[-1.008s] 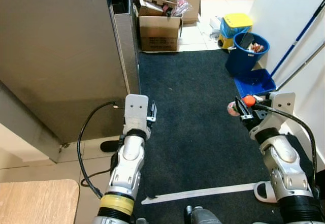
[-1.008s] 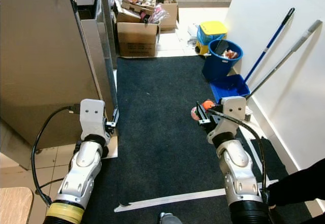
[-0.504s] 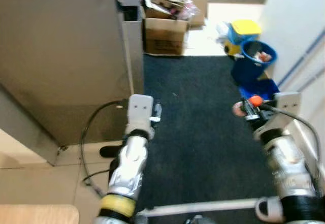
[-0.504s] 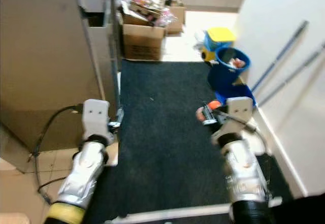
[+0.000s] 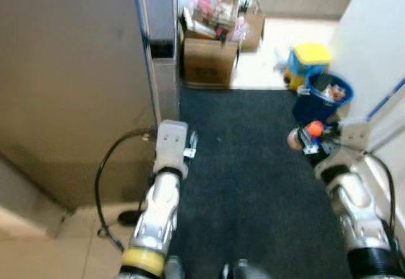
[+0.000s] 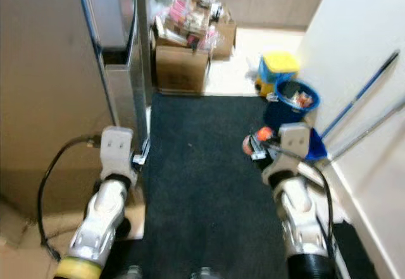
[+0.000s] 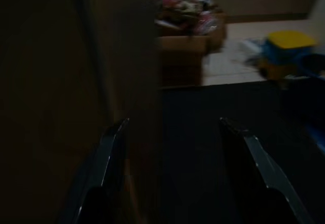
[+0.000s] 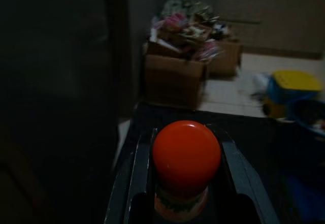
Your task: Restocking fridge
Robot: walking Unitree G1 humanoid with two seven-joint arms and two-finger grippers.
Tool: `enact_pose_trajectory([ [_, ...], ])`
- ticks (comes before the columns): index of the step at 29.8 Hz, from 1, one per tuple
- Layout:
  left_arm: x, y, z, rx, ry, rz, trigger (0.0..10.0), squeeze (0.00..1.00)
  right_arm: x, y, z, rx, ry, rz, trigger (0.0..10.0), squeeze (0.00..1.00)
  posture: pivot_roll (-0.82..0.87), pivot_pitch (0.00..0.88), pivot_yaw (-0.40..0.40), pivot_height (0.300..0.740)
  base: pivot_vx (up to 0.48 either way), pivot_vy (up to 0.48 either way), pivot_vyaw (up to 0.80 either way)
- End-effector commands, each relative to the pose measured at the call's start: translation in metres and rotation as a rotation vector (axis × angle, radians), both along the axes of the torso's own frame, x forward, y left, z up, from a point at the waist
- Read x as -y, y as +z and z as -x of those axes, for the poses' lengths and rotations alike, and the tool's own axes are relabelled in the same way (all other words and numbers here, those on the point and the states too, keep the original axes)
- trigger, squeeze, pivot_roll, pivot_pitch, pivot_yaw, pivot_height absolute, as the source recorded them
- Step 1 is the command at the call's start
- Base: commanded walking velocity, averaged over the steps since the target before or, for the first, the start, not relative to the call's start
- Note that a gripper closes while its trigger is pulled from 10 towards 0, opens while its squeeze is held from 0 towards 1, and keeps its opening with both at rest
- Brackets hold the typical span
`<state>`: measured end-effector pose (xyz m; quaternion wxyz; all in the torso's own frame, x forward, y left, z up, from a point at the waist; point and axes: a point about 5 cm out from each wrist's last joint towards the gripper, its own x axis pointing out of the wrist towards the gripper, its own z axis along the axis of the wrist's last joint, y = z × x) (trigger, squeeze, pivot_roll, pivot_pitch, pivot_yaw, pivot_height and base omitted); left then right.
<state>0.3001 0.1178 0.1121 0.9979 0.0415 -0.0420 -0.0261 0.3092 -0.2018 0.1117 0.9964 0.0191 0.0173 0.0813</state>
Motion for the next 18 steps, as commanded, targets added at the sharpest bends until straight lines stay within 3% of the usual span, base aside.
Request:
enact_pose_trajectory([
  [1,0.008,-0.003,0.004,-0.012,-0.033,0.016,10.0,0.00,0.009,-0.004,0.004,-0.011,-0.026,0.007,10.0,0.00,-0.08,0.146,-0.096,0.740,0.000,0.000,0.00],
  [7,0.002,-0.007,0.003,-0.030,0.027,0.011,10.0,0.00,0.011,-0.005,0.004,-0.017,-0.030,0.009,10.0,0.00,-0.08,0.149,-0.099,0.740,0.000,0.000,0.00],
  [8,0.001,-0.007,0.002,-0.031,0.048,0.010,10.0,1.00,0.011,-0.005,0.004,-0.017,-0.030,0.009,10.0,0.00,-0.08,0.149,-0.099,0.740,0.000,0.000,0.00],
  [18,-0.011,0.002,-0.012,-0.008,0.139,0.031,10.0,1.00,0.010,-0.006,0.004,-0.017,-0.027,0.009,10.0,0.00,-0.09,0.154,-0.101,0.740,0.000,0.000,0.00],
])
